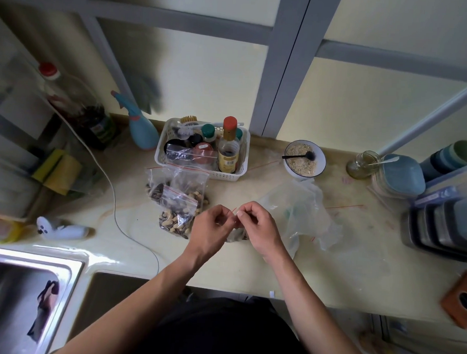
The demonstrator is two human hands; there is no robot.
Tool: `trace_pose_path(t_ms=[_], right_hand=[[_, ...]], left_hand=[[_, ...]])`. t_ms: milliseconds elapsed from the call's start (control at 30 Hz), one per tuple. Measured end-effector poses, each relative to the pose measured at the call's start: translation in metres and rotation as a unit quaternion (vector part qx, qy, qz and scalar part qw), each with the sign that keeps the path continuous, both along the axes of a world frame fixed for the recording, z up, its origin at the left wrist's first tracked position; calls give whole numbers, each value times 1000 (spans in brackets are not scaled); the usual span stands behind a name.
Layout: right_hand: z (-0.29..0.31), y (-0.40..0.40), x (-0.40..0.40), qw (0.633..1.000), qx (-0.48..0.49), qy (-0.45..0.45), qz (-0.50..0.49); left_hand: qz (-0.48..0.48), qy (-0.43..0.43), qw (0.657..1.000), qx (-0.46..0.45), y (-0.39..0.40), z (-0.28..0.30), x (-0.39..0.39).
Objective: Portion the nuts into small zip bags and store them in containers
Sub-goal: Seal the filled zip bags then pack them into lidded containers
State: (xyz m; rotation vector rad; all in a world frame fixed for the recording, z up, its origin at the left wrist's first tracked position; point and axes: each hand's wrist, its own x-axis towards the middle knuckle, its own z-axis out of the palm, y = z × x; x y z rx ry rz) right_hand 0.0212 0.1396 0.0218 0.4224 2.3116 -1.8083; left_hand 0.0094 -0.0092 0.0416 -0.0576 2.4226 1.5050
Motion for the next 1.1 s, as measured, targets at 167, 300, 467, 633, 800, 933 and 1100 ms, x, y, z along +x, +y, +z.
trace_pose_path(t_ms=[167, 300, 467, 633, 800, 933, 1100], right_hand=[[-2, 3, 0, 1000, 20, 1, 7], [1, 3, -2, 998, 62, -1, 28], [3, 0, -3, 995, 98, 10, 23], [8, 5, -2, 998, 46, 23, 42], [4, 4, 3, 999, 31, 15, 30], [5, 2, 4, 999, 26, 10, 31], [8, 4, 4, 999, 36, 13, 17]], left_hand=[[-22, 10, 999, 28, -2, 2, -3], [-22, 12, 999, 25, -1, 3, -3], [2, -10, 1000, 4, 3, 1, -2], [13, -31, 998, 45, 0, -2, -6], [-14, -33, 999, 39, -4, -7, -6], [-20, -21, 999, 17, -2, -8, -7], [-17, -24, 999, 28, 1, -4, -5]])
